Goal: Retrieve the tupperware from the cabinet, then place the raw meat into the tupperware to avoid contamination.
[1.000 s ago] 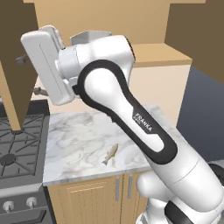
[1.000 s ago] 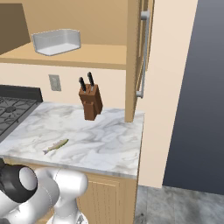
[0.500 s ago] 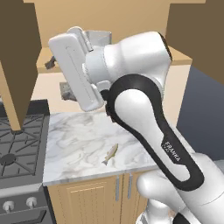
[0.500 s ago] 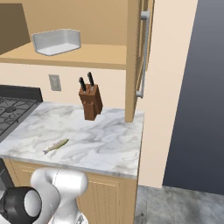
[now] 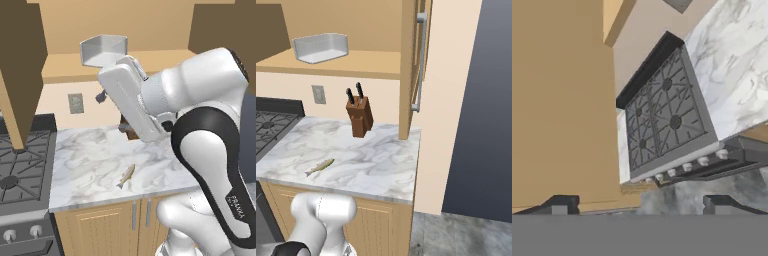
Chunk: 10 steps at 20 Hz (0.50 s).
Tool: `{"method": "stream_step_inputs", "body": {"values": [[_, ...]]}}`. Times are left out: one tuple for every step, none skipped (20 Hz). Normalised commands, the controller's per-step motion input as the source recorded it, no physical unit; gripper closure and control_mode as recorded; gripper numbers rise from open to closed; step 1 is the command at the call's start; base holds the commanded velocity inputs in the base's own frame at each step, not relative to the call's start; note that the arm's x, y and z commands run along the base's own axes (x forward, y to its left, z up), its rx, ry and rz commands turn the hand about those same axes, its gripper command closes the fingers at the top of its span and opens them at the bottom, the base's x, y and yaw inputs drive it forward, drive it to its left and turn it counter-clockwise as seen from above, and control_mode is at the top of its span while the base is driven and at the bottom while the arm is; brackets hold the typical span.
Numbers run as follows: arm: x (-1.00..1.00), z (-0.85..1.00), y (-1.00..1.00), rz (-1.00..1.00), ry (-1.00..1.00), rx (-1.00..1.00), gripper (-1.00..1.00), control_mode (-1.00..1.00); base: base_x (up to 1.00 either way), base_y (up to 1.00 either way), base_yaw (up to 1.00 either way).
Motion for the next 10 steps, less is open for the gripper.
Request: {"method": "stream_step_inputs", "body": {"values": [[0.00, -0.20, -0.63, 0.00, -0.16, -0.16, -1.00, -1.00, 0.00, 0.00, 0.00], [0.00, -0.17, -0.61, 0.00, -0.17, -0.15, -1.00, -1.00, 0.00, 0.00, 0.00], [0.00, -0.12, -0.58, 0.00, -0.17, -0.14, -1.00, -1.00, 0.00, 0.00, 0.00], [0.00, -0.08, -0.56, 0.00, -0.18, -0.13, -1.00, -1.00, 0.00, 0.00, 0.00], [0.05, -0.04, -0.51, 0.00, -0.19, -0.13, -1.00, -1.00, 0.00, 0.00, 0.00], [0.07, -0.03, -0.48, 0.00, -0.19, -0.13, -1.00, -1.00, 0.00, 0.00, 0.00], [0.10, 0.00, -0.45, 0.00, -0.19, -0.13, -1.00, -1.00, 0.00, 0.00, 0.00], [0.12, 0.00, -0.41, 0.00, -0.19, -0.13, -1.00, -1.00, 0.00, 0.00, 0.00], [0.15, 0.00, -0.40, 0.00, -0.18, -0.13, -1.00, -1.00, 0.00, 0.00, 0.00], [0.17, -0.01, -0.40, 0.00, -0.17, -0.13, -1.00, -1.00, 0.00, 0.00, 0.00]]}}
